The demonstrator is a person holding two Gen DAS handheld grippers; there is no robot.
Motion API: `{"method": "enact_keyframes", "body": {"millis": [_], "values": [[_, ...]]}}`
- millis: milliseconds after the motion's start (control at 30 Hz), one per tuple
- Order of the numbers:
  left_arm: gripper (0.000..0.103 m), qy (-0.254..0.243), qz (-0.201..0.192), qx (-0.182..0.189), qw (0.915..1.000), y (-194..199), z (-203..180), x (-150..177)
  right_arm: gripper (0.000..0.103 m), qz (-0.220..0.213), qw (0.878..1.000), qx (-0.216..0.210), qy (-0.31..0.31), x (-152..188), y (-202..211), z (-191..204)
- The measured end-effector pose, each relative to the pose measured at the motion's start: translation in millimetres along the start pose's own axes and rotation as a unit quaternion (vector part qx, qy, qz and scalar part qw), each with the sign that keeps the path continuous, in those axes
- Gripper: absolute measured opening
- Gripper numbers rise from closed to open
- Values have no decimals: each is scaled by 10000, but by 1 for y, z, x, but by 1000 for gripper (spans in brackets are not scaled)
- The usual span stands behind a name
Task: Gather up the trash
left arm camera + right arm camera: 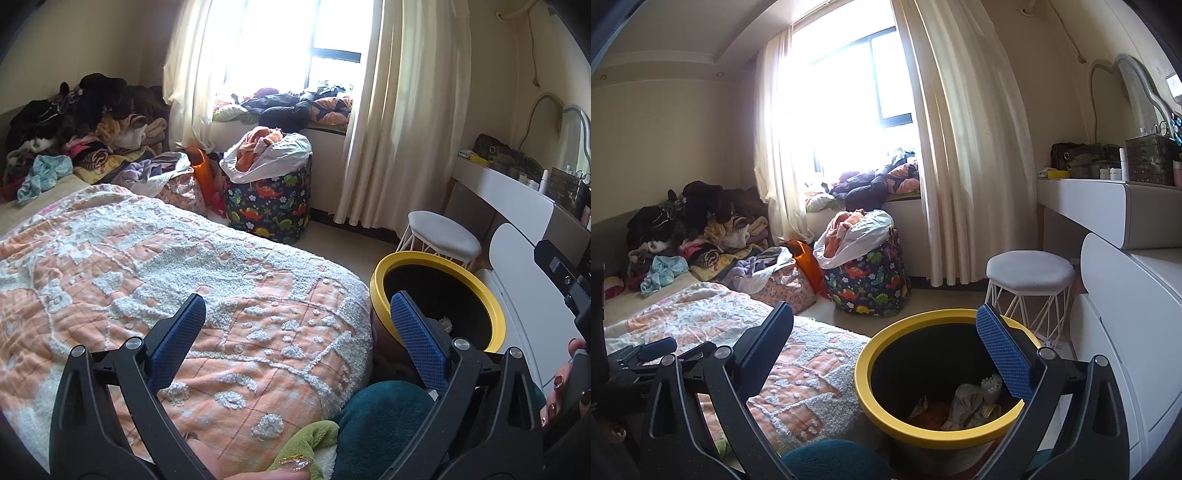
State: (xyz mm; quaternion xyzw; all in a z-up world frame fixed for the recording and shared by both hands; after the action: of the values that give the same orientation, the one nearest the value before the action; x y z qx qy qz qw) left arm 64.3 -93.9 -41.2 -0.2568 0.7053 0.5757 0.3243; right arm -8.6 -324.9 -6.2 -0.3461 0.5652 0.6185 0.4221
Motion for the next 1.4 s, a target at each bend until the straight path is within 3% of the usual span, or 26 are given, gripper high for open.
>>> {"method": "enact_keyframes", "body": {"millis": [1100,1400], "values": [[92,-4,-26,10,10000,0,1,-1,97,-54,10000,52,-57,-3,1,-2],[92,73,-33,-208,9998,-1,7,0,97,97,9999,-100,-6,-4,-2,5]]}}
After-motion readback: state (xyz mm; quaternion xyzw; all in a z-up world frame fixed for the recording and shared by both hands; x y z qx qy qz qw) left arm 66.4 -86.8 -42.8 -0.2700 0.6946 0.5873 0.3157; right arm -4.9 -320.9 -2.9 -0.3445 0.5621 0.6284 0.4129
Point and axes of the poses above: each gripper's, at about its wrist camera, not at the fingertips, and y roughly against the way its jaws point, z to its left, x to its underside, the point moved 5 cm from there along -y, roughly the way its jaws point, and after that the axes turned 11 degrees about z, right-handed, at the moved point
